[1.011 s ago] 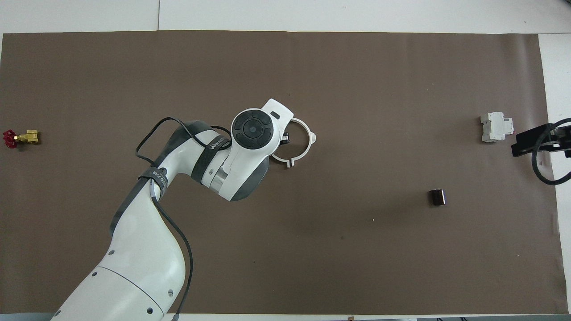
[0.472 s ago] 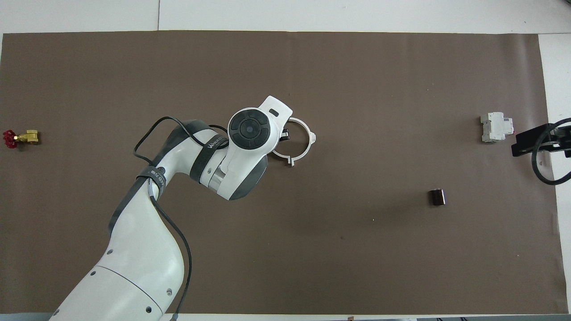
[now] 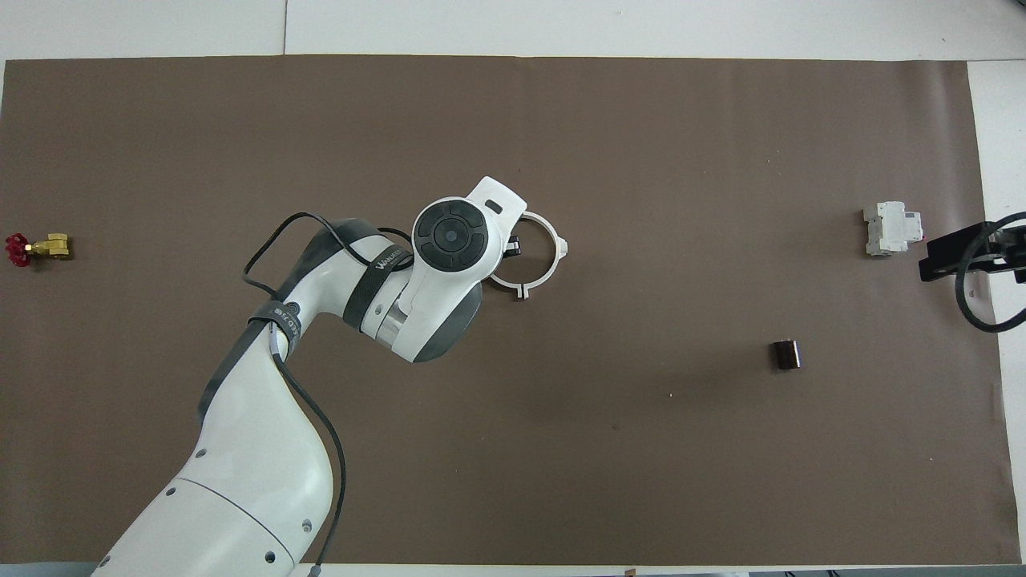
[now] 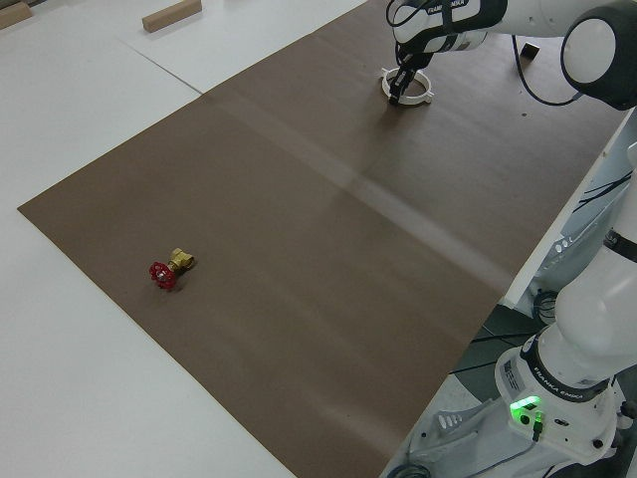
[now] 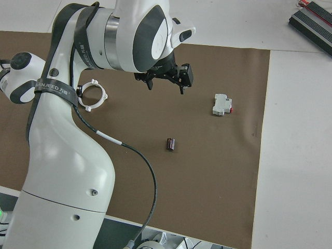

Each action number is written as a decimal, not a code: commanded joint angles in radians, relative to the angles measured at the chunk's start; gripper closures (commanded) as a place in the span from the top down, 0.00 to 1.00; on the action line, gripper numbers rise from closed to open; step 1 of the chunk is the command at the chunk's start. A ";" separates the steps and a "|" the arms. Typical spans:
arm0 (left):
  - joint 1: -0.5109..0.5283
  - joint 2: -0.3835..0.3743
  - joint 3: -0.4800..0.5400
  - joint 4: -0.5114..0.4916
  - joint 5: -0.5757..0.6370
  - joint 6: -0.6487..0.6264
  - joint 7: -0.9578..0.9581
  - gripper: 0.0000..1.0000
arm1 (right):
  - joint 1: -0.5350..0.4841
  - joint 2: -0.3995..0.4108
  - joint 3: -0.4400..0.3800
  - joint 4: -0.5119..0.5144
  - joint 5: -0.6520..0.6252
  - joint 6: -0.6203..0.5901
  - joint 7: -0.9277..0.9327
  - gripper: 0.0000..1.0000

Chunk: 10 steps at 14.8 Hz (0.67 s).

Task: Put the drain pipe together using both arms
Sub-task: 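Press the held half-ring onto the placed half with the left gripper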

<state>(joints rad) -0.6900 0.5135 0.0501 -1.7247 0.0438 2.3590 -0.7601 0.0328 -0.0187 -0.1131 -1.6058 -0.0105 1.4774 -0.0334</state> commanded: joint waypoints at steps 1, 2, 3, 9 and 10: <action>-0.013 -0.009 0.007 -0.021 -0.007 0.002 -0.002 0.00 | -0.010 -0.013 0.003 -0.011 0.007 -0.009 -0.025 1.00; -0.013 -0.009 0.007 -0.021 -0.007 0.003 -0.002 0.00 | -0.010 -0.013 0.003 -0.011 0.007 -0.009 -0.025 1.00; -0.013 -0.009 0.007 -0.021 -0.007 0.008 -0.002 0.00 | -0.010 -0.013 0.003 -0.011 0.007 -0.009 -0.025 1.00; -0.003 -0.007 0.004 -0.021 -0.012 0.046 0.001 0.79 | -0.010 -0.013 0.003 -0.011 0.007 -0.009 -0.025 1.00; -0.003 -0.007 0.004 -0.021 -0.012 0.046 0.002 0.84 | -0.010 -0.013 0.003 -0.011 0.007 -0.009 -0.025 1.00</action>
<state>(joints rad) -0.6898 0.5137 0.0500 -1.7251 0.0438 2.3755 -0.7600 0.0328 -0.0187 -0.1131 -1.6058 -0.0105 1.4774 -0.0334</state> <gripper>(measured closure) 0.546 0.000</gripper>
